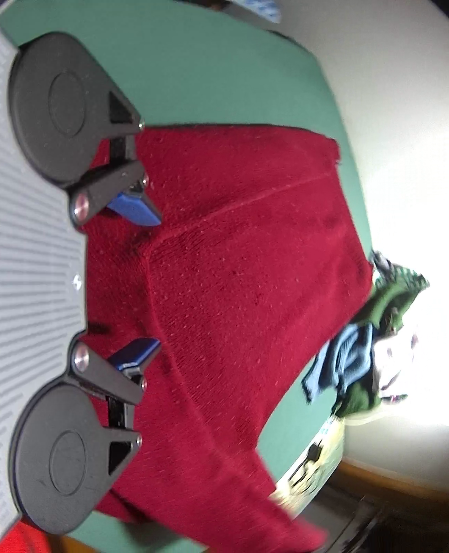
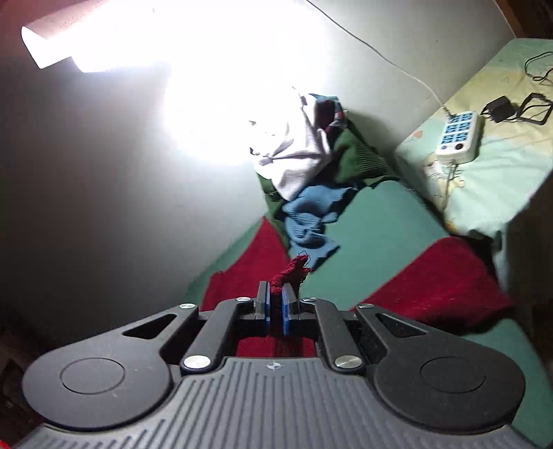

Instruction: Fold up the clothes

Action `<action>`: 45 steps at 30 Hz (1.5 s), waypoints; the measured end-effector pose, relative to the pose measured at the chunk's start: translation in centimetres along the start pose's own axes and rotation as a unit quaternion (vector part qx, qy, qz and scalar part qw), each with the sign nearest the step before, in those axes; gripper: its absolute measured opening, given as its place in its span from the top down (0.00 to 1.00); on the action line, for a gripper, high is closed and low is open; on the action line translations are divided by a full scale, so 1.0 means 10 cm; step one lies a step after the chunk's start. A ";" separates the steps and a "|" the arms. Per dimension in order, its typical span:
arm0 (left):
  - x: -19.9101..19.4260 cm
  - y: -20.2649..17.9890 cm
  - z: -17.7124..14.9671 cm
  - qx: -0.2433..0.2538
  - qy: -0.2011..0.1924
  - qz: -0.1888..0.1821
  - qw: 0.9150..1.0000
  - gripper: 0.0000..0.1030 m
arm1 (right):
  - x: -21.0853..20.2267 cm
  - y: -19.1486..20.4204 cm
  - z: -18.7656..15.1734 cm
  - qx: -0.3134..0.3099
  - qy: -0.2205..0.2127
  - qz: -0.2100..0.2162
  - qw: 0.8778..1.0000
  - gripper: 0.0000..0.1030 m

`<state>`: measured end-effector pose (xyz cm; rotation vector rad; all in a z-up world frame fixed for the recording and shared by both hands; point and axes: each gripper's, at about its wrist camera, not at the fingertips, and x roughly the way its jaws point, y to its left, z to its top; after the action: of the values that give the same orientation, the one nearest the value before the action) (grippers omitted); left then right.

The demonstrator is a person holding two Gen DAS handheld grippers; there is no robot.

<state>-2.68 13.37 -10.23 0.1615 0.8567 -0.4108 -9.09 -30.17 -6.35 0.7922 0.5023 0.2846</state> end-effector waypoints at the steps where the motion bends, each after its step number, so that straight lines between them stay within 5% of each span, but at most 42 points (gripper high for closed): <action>1: -0.06 -0.01 -0.02 0.020 -0.002 0.000 1.000 0.28 | 0.06 0.08 0.00 0.006 0.002 0.013 1.000 0.93; 5: -0.25 -0.02 -0.20 0.075 0.007 -0.020 0.997 0.27 | 0.34 0.42 0.02 0.018 0.013 0.081 0.996 0.93; 13: -0.34 0.03 -0.53 0.067 0.032 -0.096 0.993 0.19 | 0.98 1.07 0.10 0.067 0.023 0.210 0.975 0.93; 18: -0.35 -0.02 -0.72 0.075 0.041 -0.120 0.989 0.18 | 1.40 1.46 0.18 0.088 0.012 0.249 0.965 0.93; 25: -0.38 0.00 -0.81 0.075 0.028 -0.131 0.988 0.21 | 1.87 1.85 0.19 0.066 0.004 0.248 0.966 0.93; 29: -0.38 0.13 -0.80 0.027 0.030 -0.150 0.988 0.50 | 2.07 1.96 0.19 0.060 0.007 0.252 0.966 0.93; 34: -0.37 0.28 -0.82 -0.045 0.029 -0.171 0.984 0.51 | 2.31 2.05 0.25 0.042 0.015 0.248 0.968 0.93; 39: -0.39 0.34 -0.82 -0.095 0.024 -0.157 0.983 0.87 | 2.44 2.13 0.19 0.028 0.030 0.238 0.970 0.93; 45: -0.44 0.48 -0.85 -0.166 0.013 -0.147 0.975 0.95 | 2.88 2.11 0.19 0.007 0.055 0.215 0.975 0.93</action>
<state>-9.21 21.56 -12.51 -0.2739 0.9663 -0.5358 15.05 -4.87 1.05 0.8990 0.4324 0.7287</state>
